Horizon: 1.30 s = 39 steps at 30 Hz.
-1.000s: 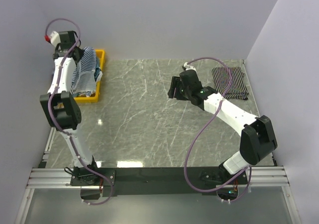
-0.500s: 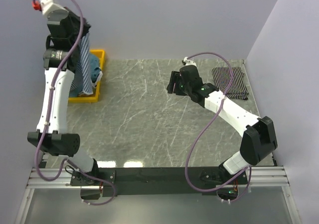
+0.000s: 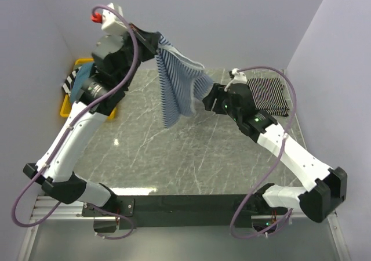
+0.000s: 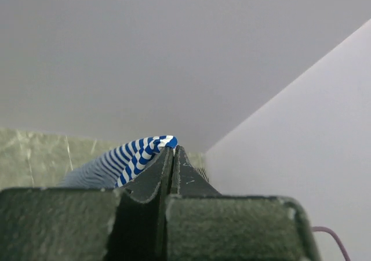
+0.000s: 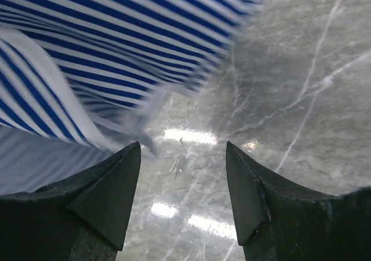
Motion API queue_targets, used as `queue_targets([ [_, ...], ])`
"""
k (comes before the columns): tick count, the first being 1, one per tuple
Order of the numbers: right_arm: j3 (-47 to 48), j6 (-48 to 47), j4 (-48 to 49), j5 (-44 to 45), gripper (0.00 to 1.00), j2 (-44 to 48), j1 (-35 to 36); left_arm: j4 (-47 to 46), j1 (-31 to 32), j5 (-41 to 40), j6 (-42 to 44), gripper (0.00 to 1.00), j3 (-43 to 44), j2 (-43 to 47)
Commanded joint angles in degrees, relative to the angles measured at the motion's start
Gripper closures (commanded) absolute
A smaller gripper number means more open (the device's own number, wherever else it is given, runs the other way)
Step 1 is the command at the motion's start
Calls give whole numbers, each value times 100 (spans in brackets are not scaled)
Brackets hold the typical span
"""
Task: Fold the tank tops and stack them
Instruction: Move the tank top to the center of the board
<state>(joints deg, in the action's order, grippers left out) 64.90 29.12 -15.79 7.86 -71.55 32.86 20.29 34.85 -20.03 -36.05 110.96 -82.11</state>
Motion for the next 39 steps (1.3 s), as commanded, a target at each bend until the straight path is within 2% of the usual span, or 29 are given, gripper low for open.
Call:
queue_targets([
  [1,-337,111,217,400,33,439,36,-324,13,78,-480,99,-495,-77],
  [5,-916,190,357,462,33,738,62,-290,118,228,-622,99,-690,-174],
  [7,-1111,252,515,445,32,783,45,182,84,176,-762,98,-550,-314],
  [10,-1305,278,665,427,32,530,45,423,-276,446,-1087,87,-653,-604],
  [11,-1340,278,691,445,32,441,45,379,-695,778,-1253,86,-1028,-701],
  [13,-1410,260,796,462,32,222,54,117,-1128,1490,-1623,88,-1496,-780],
  [14,-1489,269,823,523,31,151,45,-137,-1460,1519,-1694,91,-1907,-859],
  [17,-1612,260,929,682,30,-139,45,-193,-2085,1765,-1843,99,-2254,-1192],
  [22,-1088,120,999,832,29,-1191,-244,-509,-2465,2072,-1844,99,-2623,-1527],
  [24,-805,102,964,604,30,-1553,-473,-500,-2544,2196,-1792,94,-2588,-1773],
  [28,-33,208,964,-169,41,-2484,-1298,-570,-2632,2328,-1703,69,-2439,-2107],
  [29,117,216,929,-249,43,-2617,-1387,-623,-2676,2363,-1695,65,-2430,-2186],
  [31,625,199,745,-285,43,-3046,-1562,-780,-2729,2548,-1642,56,-2386,-2309],
  [35,1427,199,306,-267,43,-3725,-1686,-685,-2764,2654,-1467,45,-2114,-2381],
  [39,1657,208,208,-311,48,-4025,-1704,-667,-2764,2540,-1238,39,-2070,-2161],
])
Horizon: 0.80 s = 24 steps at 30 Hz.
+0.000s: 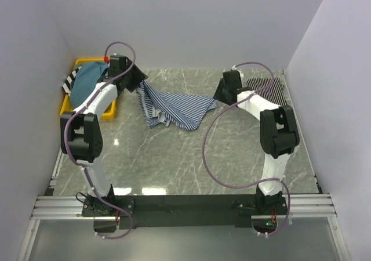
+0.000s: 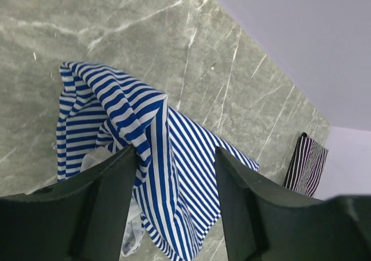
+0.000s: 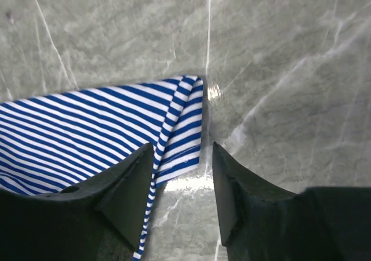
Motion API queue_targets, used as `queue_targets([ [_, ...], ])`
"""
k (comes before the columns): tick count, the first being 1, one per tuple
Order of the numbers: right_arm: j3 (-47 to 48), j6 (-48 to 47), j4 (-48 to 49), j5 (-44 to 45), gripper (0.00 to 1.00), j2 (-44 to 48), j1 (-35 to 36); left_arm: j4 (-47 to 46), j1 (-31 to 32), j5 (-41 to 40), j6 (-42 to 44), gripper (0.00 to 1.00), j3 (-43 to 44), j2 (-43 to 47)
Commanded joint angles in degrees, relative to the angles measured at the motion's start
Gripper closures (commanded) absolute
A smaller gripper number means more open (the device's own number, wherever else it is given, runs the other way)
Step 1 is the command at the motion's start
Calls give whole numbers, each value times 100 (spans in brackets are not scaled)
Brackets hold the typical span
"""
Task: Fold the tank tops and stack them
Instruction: Move the tank top to the center of the board, then flatten the tank top out
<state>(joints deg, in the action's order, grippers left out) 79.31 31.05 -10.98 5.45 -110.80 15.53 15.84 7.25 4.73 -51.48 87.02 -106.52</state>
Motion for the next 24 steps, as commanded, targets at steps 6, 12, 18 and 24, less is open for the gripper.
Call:
queue_targets([
  [6,59,77,-229,35,55,-231,29,-107,-21,-78,368,27,157,755],
  [12,5,94,-115,-79,54,-441,38,-169,-13,-305,-28,29,-686,1554],
  [18,172,138,-70,-159,53,-679,117,315,-13,-667,-212,32,-1650,2398],
  [24,427,147,-202,-45,62,-855,196,288,215,-815,-433,41,-3416,3576],
])
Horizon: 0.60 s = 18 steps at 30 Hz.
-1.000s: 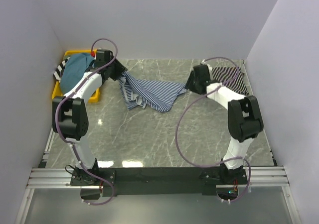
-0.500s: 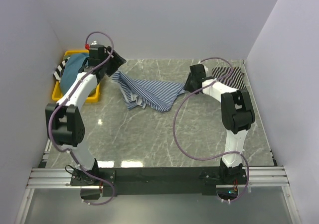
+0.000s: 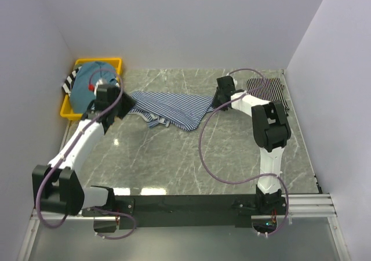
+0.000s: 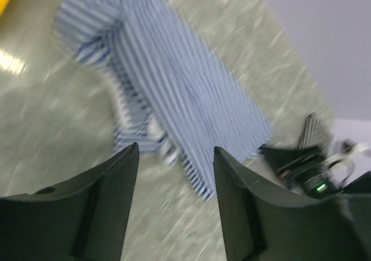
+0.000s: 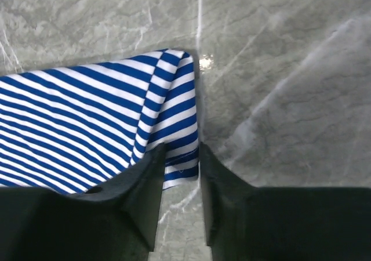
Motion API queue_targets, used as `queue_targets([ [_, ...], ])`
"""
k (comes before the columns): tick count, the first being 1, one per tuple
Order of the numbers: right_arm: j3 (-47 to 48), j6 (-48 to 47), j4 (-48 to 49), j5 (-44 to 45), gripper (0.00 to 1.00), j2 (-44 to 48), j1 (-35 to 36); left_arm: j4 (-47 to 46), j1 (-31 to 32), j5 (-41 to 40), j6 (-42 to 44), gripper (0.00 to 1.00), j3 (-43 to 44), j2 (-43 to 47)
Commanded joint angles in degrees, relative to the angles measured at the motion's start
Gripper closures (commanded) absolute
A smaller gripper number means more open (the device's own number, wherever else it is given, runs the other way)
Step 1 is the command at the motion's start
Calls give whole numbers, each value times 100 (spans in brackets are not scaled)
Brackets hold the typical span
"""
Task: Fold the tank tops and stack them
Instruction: Flatten the tank top out
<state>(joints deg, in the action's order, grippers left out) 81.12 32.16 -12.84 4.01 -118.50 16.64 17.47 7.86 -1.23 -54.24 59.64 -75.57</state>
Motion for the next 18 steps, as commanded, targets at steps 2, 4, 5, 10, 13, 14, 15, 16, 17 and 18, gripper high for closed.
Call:
queue_targets([
  [2,246,1,-34,161,72,-51,93,177,312,-342,-201,49,-1031,788],
  [4,264,-26,-104,284,82,-16,102,125,557,-447,-262,53,-1541,990],
  [5,246,-52,-113,328,85,19,93,29,637,-456,-341,54,-1699,1000],
  [10,97,-114,-122,408,96,248,102,-673,770,-210,-360,56,-1991,361],
  [13,27,-149,-140,451,100,327,93,-885,770,-254,-298,54,-1684,-262],
  [14,9,-158,-157,478,100,345,102,-904,770,-272,-307,54,-1588,-439],
  [15,-17,-166,-166,495,100,380,102,-939,770,-220,-315,54,-1404,-624],
  [16,-17,-184,-166,504,100,389,93,-1008,761,-176,-324,54,-1315,-939],
  [17,-26,-193,-184,513,100,415,93,-1053,770,-149,-324,54,-1166,-1090],
  [18,-35,-210,-192,513,100,433,102,-1088,770,-62,-359,54,-1113,-1213],
])
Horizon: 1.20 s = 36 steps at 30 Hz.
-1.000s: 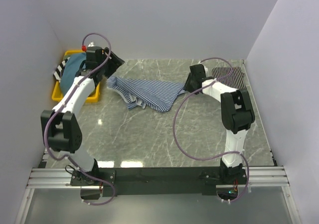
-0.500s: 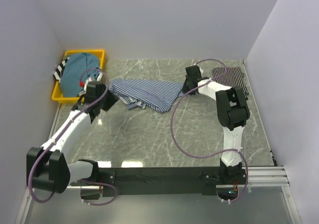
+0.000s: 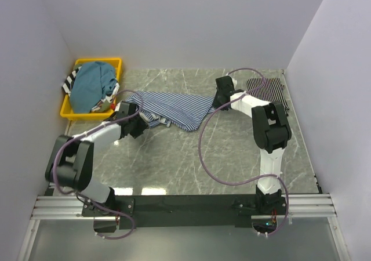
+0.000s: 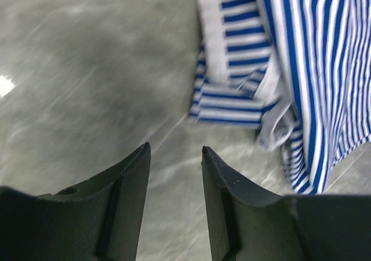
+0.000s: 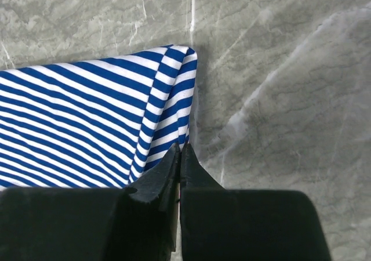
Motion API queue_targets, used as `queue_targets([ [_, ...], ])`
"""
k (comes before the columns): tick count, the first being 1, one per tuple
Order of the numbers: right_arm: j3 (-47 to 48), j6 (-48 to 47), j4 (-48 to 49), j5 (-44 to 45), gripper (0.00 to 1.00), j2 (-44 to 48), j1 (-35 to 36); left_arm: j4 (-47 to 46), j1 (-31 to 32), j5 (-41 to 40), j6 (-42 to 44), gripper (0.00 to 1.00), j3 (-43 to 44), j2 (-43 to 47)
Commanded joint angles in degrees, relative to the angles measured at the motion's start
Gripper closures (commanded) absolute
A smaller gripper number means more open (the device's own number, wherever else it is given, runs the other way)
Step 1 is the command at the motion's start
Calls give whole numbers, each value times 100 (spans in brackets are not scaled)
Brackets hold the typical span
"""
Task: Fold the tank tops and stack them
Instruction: Flatten the tank top out
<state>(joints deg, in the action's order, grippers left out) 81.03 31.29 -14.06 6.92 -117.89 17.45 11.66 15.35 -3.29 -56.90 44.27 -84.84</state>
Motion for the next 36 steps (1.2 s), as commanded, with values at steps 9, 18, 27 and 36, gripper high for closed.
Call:
queue_targets([
  [9,-88,-114,-61,126,100,468,30,-735,20,276,-207,57,864,-1210],
  [18,-18,-123,-131,73,100,547,39,-613,38,223,-189,89,1005,-1413],
  [27,-167,-465,-579,459,100,1363,4,441,3,-250,337,99,1557,69],
  [36,-483,-870,-1186,477,100,3332,-84,1716,-270,-506,1041,99,3104,1750],
])
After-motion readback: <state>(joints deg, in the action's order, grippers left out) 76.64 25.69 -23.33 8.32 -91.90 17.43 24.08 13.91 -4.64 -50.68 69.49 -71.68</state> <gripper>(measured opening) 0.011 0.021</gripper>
